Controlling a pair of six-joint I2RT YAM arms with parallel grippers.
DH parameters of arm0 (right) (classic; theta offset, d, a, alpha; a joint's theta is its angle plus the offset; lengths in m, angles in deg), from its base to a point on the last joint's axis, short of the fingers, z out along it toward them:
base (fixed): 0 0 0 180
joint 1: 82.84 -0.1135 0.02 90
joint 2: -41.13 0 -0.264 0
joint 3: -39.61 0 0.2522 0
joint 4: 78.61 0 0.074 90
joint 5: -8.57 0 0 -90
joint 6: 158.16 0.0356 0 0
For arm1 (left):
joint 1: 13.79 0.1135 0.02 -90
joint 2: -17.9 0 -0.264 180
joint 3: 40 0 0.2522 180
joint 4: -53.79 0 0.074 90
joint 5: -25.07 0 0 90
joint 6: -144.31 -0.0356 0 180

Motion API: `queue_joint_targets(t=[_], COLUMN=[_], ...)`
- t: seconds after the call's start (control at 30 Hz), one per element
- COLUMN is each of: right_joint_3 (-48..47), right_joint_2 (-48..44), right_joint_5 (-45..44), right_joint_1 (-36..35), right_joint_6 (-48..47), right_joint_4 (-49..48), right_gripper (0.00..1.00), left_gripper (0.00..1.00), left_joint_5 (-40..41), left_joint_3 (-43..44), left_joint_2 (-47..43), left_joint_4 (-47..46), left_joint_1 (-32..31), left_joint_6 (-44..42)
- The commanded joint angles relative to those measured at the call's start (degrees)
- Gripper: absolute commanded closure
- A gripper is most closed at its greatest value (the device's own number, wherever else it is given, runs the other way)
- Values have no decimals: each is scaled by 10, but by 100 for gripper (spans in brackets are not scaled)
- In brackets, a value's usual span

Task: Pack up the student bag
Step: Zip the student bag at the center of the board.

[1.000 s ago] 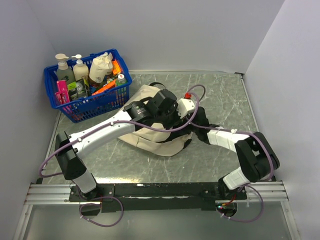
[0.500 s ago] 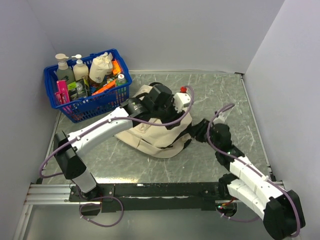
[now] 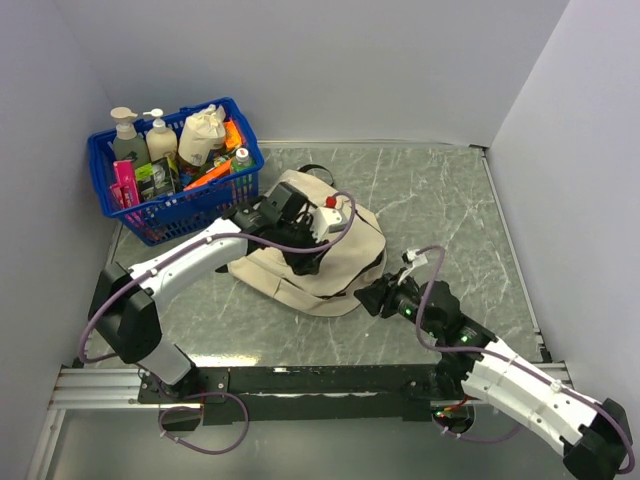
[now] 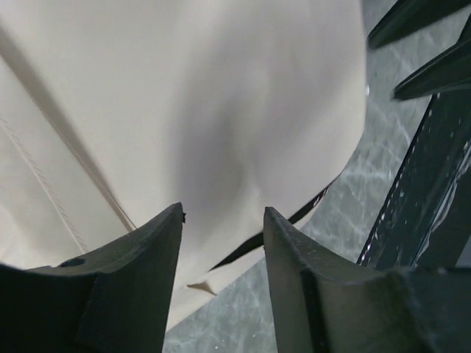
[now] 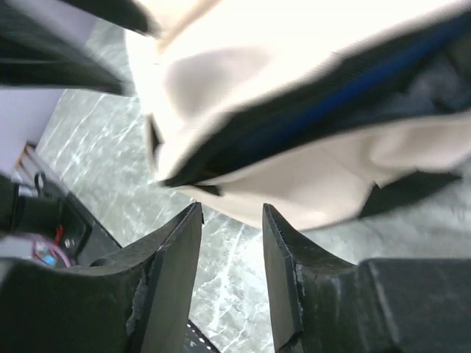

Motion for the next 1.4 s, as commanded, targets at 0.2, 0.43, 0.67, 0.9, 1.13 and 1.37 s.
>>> queue_joint_targets(t=[0.2,0.43,0.67,0.9,1.13,1.37], right_joint_3=[-69,-130,-181,-200,-205,-219], right_joint_2=[87,177,261,309,336,318], right_joint_5=[-1,-10,-29,-52,-62,-56], right_joint_1=[-67,-109,-145,-152,-153,-155], right_joint_6=[-270,-362,-414,-416,-417,-389], right_joint_4=[-26,-3,19,27,17,33], right_gripper=[49,37,36,41,67,97], left_gripper=[62,60,59,60,59,49], left_joint_5=[-144,-159,-182,-200,-207,-229], left_joint_3=[-50,-40,-29,-28,-34,-116], left_joint_2=[-75,-79,-74,-87,-91,-101], left_joint_4=[5,16,22,24,11,-45], left_joint_1=[32,47,57,77,83,81], left_joint_6=[-75,-76,-85,-85,-72,-66])
